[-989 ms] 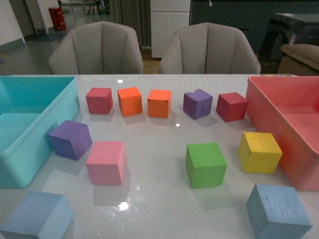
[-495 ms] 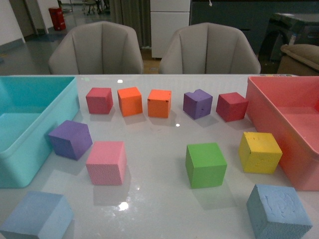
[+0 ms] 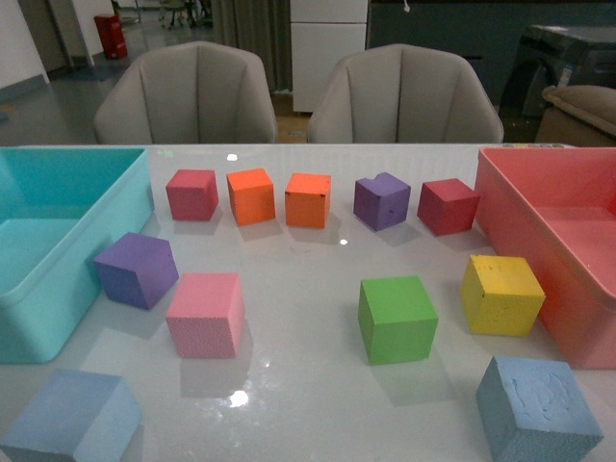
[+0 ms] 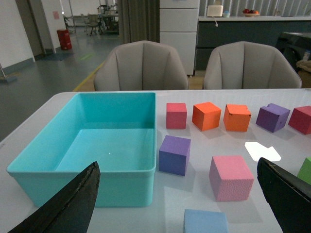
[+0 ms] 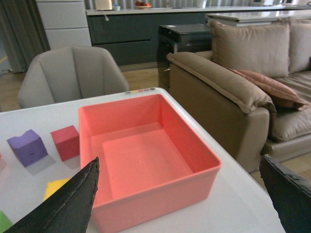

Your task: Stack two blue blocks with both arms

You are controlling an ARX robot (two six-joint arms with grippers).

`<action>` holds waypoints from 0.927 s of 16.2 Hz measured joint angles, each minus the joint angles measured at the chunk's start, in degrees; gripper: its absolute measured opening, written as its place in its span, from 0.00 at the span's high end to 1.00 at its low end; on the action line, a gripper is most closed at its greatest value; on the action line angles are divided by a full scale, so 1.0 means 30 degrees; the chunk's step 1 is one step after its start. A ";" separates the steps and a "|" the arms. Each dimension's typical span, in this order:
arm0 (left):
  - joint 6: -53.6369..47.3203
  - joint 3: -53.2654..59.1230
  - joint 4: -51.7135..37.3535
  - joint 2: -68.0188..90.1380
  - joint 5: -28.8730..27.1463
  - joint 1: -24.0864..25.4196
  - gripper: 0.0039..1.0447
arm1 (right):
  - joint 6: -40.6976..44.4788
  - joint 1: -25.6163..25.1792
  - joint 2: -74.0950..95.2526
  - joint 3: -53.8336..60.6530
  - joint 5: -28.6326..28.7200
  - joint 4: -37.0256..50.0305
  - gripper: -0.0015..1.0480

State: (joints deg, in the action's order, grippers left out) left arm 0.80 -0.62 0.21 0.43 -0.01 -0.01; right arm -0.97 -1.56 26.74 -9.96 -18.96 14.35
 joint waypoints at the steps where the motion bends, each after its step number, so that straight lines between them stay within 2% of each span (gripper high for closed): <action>1: 0.0000 0.0000 0.0000 0.0000 0.0000 0.0000 0.06 | 0.0219 0.0117 0.2266 -0.1180 0.0991 0.0758 0.06; 4: 0.0000 0.0000 -0.0007 0.0000 0.0000 0.0000 0.06 | 0.0291 0.1923 0.7366 -0.5289 0.2900 0.0532 0.06; 8: 0.0000 0.0000 -0.0007 0.0000 0.0000 0.0000 0.06 | -0.0007 0.4473 1.1613 -0.6878 0.3978 -0.2062 0.06; 15: 0.0000 0.0000 -0.0007 0.0000 0.0000 0.0000 0.06 | -0.3024 0.4357 1.7194 -0.6863 0.6295 -0.1523 0.06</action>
State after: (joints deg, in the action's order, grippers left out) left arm 0.80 -0.62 0.19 0.43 -0.01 -0.01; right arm -10.04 11.51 78.32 -30.55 -0.08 9.78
